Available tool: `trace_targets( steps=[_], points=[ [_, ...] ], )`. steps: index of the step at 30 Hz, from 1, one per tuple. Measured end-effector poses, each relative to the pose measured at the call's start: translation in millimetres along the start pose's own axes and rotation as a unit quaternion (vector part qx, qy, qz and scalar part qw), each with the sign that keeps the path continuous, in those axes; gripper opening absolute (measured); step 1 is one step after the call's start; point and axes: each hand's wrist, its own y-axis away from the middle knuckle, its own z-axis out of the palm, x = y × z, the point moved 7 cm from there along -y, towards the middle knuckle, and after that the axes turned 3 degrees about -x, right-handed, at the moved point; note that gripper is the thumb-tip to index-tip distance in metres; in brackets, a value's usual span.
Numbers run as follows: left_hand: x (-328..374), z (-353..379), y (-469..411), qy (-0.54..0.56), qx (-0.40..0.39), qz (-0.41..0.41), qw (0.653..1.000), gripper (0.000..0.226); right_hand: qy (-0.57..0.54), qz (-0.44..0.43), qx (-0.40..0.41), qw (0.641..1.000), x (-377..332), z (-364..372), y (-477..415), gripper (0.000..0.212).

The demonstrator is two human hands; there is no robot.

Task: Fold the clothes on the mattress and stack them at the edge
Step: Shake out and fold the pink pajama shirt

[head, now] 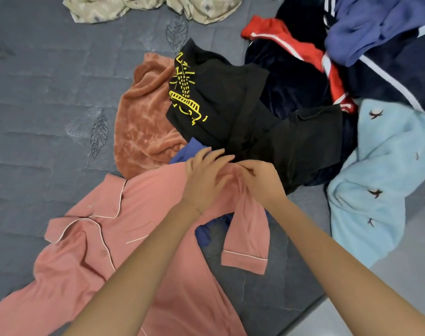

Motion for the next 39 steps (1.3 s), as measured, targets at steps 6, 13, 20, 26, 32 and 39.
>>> trace_targets(
  steps=[6,13,20,26,32,39],
  points=[
    [4,0,-29,0.096,-0.075,-0.041,0.992,0.005,-0.036,0.01,0.045,0.998,4,-13,4,0.015],
    [-4,2,-46,0.175,-0.085,-0.105,0.975,0.012,-0.068,0.105,0.038,0.991,25,19,28,0.012],
    [-22,-1,-51,0.181,0.017,-0.179,0.967,0.01,-0.019,0.139,0.081,0.987,43,-11,30,0.02],
    [45,23,-65,0.085,-0.198,0.016,0.976,0.023,-0.099,0.089,0.046,0.99,43,-58,-1,0.023],
    [61,21,-91,0.032,-0.153,-0.012,0.988,0.012,-0.159,0.12,0.119,0.973,67,-72,11,0.018],
    [46,24,-92,0.096,-0.056,-0.098,0.989,0.021,-0.001,0.148,0.067,0.987,64,-27,38,0.056]
  ],
)
